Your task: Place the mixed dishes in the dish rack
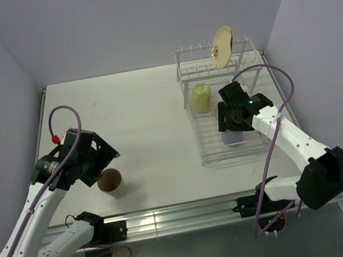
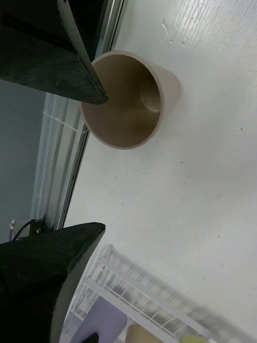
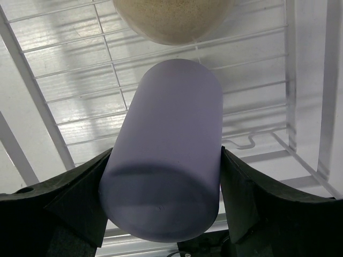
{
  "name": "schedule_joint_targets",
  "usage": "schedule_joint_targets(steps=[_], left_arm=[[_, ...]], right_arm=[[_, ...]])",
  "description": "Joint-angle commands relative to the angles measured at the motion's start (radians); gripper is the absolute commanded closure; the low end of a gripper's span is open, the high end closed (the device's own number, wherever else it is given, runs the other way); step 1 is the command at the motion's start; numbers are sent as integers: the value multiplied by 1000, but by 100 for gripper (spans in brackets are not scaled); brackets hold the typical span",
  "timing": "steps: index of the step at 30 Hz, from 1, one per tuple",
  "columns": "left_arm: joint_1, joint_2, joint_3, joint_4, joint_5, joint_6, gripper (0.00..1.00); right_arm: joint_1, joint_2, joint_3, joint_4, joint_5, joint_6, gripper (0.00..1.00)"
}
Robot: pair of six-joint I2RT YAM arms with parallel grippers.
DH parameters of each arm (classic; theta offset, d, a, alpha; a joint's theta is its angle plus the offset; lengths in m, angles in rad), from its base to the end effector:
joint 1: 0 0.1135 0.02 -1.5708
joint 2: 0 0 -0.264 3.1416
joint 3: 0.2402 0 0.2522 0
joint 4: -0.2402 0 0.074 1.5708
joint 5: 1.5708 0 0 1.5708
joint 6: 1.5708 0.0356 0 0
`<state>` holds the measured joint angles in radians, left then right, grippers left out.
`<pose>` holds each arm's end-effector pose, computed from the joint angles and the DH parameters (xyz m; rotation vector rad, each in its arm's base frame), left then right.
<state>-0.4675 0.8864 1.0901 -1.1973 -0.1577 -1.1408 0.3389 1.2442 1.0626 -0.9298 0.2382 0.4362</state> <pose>0.1279 -0.0583 0.3349 -0.9165 2.4342 -0.4135 0.2246 0.0703 0.2810 0.2013 2.6216 -0.0589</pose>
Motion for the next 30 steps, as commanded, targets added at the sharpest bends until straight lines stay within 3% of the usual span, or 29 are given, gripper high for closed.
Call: schedule_joint_targets(steps=[1, 3, 8, 11, 15, 18, 30], left_arm=[[10, 25, -24, 36, 12, 33, 1], [15, 39, -36, 50, 29, 42, 1], [20, 101, -50, 80, 46, 78, 2], [24, 128, -55, 106, 49, 96, 2], [35, 161, -70, 139, 66, 115, 2], [38, 181, -93, 162, 83, 128, 3], [44, 241, -136, 212, 119, 173, 11]], right_arm=[[-11, -8, -16, 37, -7, -11, 79], [-12, -8, -18, 37, -10, -11, 68], [-14, -8, -12, 34, -14, -16, 62], [-14, -11, -10, 36, -20, -19, 48], [-14, -17, -12, 36, -25, -22, 45], [-14, -29, -12, 32, -22, -24, 34], [-12, -101, 89, -44, -22, -24, 21]])
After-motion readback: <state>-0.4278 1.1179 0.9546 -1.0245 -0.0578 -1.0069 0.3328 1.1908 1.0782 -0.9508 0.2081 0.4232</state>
